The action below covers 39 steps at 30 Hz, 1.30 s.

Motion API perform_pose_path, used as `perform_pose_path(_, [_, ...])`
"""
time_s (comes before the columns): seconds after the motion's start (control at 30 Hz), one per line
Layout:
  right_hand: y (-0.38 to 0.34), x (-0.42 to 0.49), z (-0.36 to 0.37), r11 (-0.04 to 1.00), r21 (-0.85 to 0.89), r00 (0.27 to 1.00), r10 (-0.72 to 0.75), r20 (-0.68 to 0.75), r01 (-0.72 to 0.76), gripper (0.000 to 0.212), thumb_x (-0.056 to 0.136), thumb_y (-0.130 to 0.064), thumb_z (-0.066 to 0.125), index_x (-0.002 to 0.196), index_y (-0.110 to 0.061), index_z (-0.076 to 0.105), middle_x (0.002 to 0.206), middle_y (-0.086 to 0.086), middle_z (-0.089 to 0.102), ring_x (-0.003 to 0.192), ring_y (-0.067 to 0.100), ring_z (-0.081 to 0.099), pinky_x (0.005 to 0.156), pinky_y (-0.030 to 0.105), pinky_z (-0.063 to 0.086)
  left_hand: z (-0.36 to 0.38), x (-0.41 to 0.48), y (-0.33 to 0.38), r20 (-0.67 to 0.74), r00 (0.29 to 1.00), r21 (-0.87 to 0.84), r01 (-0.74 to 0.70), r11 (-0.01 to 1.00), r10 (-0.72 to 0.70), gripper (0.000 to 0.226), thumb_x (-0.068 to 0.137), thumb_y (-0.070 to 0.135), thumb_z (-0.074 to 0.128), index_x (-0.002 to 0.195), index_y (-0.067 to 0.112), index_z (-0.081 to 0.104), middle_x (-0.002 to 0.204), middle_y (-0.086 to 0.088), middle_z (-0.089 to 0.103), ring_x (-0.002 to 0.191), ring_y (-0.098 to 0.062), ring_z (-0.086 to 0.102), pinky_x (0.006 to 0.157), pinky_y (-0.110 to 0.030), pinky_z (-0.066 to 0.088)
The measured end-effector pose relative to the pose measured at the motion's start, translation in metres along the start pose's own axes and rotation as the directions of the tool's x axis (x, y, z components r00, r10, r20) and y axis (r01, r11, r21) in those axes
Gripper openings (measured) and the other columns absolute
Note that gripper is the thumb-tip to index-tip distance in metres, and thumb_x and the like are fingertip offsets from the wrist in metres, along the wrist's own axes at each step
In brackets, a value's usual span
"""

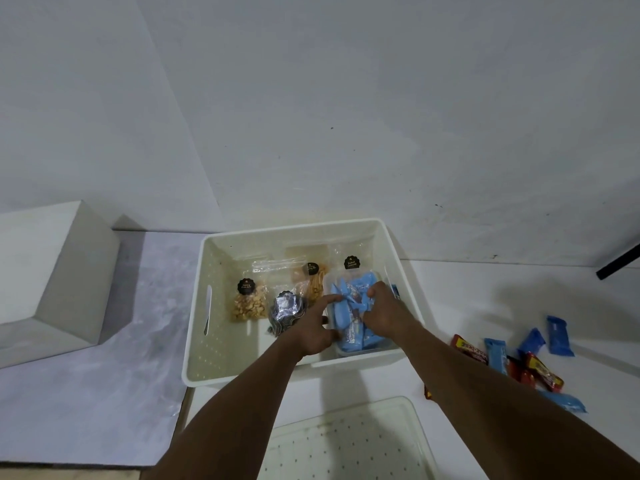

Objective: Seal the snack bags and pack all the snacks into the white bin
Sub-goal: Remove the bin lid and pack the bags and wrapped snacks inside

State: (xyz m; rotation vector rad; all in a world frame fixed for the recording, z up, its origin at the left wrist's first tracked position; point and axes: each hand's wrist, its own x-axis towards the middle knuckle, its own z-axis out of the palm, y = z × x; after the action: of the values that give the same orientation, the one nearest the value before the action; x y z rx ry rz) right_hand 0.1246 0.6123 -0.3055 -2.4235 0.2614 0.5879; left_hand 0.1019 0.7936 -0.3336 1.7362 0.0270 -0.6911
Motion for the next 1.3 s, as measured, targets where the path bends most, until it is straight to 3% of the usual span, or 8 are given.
perform_pose_path(0.1, [-0.003,0.000,-0.003,0.998,-0.056,0.999,-0.034,-0.028,0.033,0.043,0.086,-0.024,0.071,0.122,-0.019,0.047,0.117,0.010,0.059,0.105,0.029,0.061,0.091,0.047,0.056,0.001,0.004,0.000,-0.013,1.000,0.045,0.003,0.999,-0.002,0.074,0.083,-0.009,0.069,0.139,0.032,0.042,0.141,-0.016,0.048,0.118,-0.030,0.054,0.062,-0.019,0.054])
perform_pose_path(0.27, [-0.012,-0.012,-0.009,0.960,-0.250,0.986,-0.147,-0.082,0.123,0.045,0.089,-0.028,0.069,0.129,-0.013,0.054,0.127,0.013,0.052,0.115,0.031,0.058,0.097,0.037,0.050,0.003,-0.003,0.013,-0.105,0.994,0.279,0.003,0.960,0.027,0.074,0.085,0.008,0.075,0.147,0.027,0.041,0.153,-0.006,0.041,0.133,-0.024,0.046,0.106,-0.031,0.043])
perform_pose_path(0.43, [-0.006,-0.035,-0.039,0.963,-0.096,0.949,-0.265,-0.170,0.252,0.024,0.088,-0.015,0.067,0.112,-0.014,0.066,0.118,0.010,0.062,0.106,0.026,0.062,0.088,0.029,0.048,0.015,-0.012,0.042,-0.228,0.964,0.515,0.000,0.857,0.137,0.062,0.085,0.012,0.072,0.142,0.013,0.047,0.144,-0.012,0.053,0.127,-0.030,0.054,0.098,-0.029,0.043])
perform_pose_path(0.6, [0.038,-0.064,-0.084,0.927,-0.024,0.853,-0.355,-0.384,0.375,0.013,0.089,-0.010,0.061,0.099,-0.015,0.068,0.100,0.001,0.067,0.082,0.015,0.060,0.075,0.021,0.043,0.059,-0.008,0.078,-0.402,0.883,0.588,0.046,0.807,0.243,0.051,0.086,0.020,0.066,0.135,0.025,0.053,0.138,-0.013,0.051,0.126,-0.033,0.049,0.101,-0.043,0.046])
perform_pose_path(0.87, [0.209,-0.077,-0.124,0.982,-0.120,0.928,-0.176,-0.329,0.144,0.041,0.086,-0.035,0.067,0.124,-0.023,0.058,0.125,0.005,0.056,0.119,0.028,0.051,0.097,0.039,0.042,0.199,-0.009,0.107,-0.215,0.591,0.837,-0.298,0.459,0.777,0.030,0.087,0.015,0.061,0.116,0.014,0.063,0.111,-0.010,0.058,0.104,-0.028,0.054,0.083,-0.038,0.050])
perform_pose_path(0.97, [0.275,-0.078,-0.118,0.953,-0.282,0.960,-0.179,-0.215,0.114,0.064,0.080,-0.047,0.067,0.139,-0.031,0.047,0.151,0.003,0.040,0.141,0.030,0.034,0.106,0.047,0.042,0.251,-0.004,0.075,-0.087,0.676,0.846,-0.338,0.413,0.732,0.035,0.090,0.024,0.056,0.123,0.015,0.060,0.117,-0.010,0.057,0.111,-0.028,0.052,0.090,-0.040,0.048])
perform_pose_path(1.1, [0.323,-0.065,-0.099,0.851,-0.486,0.962,-0.264,-0.069,0.198,0.084,0.079,-0.067,0.056,0.152,-0.045,0.021,0.166,0.001,0.007,0.153,0.035,0.003,0.110,0.067,0.025,0.290,0.010,0.004,-0.093,0.913,0.881,-0.111,0.461,0.398,0.065,0.094,0.058,0.040,0.152,0.030,0.035,0.158,-0.017,0.032,0.145,-0.043,0.027,0.113,-0.058,0.032])
perform_pose_path(1.3, [0.352,-0.022,-0.079,0.773,-0.568,0.938,-0.347,-0.005,0.283,0.078,0.084,-0.079,0.034,0.152,-0.052,0.010,0.168,0.005,-0.001,0.152,0.043,-0.007,0.104,0.081,0.014,0.313,0.037,-0.029,-0.174,0.981,0.865,0.113,0.490,0.081,0.084,0.079,0.088,0.018,0.151,0.055,-0.011,0.163,0.002,-0.030,0.148,-0.038,-0.028,0.114,-0.069,-0.001])
